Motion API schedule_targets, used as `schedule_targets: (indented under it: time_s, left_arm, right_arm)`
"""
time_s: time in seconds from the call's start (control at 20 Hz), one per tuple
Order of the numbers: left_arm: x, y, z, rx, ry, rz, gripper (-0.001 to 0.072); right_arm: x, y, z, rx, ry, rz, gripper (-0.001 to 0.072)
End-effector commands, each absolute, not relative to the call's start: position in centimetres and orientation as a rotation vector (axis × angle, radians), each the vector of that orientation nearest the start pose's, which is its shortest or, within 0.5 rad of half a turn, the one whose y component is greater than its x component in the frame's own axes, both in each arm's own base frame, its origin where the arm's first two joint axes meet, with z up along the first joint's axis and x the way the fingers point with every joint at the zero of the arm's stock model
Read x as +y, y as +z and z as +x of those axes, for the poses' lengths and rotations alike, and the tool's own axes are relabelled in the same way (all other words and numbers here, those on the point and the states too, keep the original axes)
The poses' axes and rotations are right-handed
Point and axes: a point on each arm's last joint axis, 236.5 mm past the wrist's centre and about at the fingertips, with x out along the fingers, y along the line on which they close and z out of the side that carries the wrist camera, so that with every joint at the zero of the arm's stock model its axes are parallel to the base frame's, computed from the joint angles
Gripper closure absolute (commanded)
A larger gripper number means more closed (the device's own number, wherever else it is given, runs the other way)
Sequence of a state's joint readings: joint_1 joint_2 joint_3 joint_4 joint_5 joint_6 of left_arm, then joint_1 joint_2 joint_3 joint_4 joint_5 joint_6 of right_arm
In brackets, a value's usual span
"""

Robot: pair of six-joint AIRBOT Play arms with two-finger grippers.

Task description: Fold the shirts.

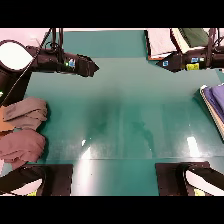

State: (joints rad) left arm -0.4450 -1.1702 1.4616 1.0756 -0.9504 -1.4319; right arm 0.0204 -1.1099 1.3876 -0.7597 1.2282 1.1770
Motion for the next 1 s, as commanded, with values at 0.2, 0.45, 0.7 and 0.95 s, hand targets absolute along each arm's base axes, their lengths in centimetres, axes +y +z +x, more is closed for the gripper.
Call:
schedule_targets:
  time_s: [0.2, 0.45, 0.7, 0.95]
  left_arm:
    - [-27.8, 23.1, 37.1, 0.68, -0.763, -0.136, 0.0684]
    - [-27.8, 23.1, 37.1, 0.68, -0.763, -0.136, 0.0684]
    - [-27.6, 24.1, 38.0, 0.628, -0.746, -0.149, 0.0685]
    - [-11.7, 23.3, 39.8, 0.709, -0.322, 0.03, 0.0685]
  right_arm:
    - [17.0, 22.3, 37.3, 0.762, 0.752, 0.249, 0.0693]
    - [17.0, 22.3, 37.3, 0.763, 0.752, 0.249, 0.0693]
    - [17.1, 22.1, 36.9, 0.78, 0.763, 0.245, 0.0693]
    - [17.2, 21.8, 36.4, 0.801, 0.775, 0.24, 0.0693]
